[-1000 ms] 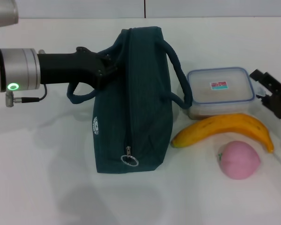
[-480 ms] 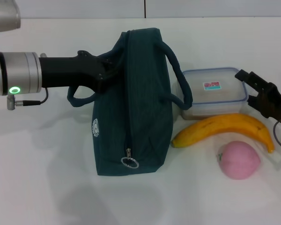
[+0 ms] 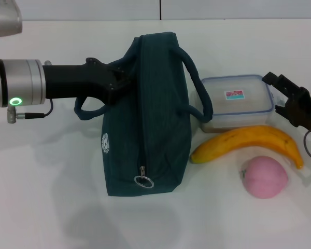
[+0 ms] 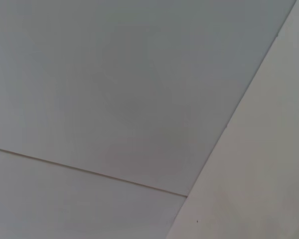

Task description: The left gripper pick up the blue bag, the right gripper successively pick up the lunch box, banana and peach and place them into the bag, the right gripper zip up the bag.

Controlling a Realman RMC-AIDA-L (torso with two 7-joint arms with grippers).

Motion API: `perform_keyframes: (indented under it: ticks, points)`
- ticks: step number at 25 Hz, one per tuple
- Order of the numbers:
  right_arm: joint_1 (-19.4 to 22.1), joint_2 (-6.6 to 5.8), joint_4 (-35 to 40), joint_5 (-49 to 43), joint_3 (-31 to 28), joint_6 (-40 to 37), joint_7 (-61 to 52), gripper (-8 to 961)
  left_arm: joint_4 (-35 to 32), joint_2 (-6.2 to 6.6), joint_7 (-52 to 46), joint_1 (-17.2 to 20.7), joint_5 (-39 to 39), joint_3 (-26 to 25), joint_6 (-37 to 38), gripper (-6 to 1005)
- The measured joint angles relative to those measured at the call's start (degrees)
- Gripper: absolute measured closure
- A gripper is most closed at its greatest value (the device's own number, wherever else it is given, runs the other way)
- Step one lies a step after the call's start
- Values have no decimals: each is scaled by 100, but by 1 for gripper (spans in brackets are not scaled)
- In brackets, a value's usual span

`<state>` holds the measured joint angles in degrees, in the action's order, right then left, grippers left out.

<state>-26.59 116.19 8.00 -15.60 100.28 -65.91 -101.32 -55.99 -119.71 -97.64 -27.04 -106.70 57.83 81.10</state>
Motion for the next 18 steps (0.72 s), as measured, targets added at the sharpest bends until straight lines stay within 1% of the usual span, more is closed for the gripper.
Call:
perform_keyframes:
  ticks: [9, 12, 18]
  points:
    - [-42, 0, 16, 5, -4, 163, -2, 313, -16, 2, 25, -5, 0, 0, -9, 959]
    - [-62, 0, 18, 5, 0, 195, 5, 493, -16, 5, 33, 1, 0, 0, -15, 959]
    - [-61, 0, 18, 5, -11, 214, 66, 662, -22, 16, 35, 5, 0, -23, -19, 958]
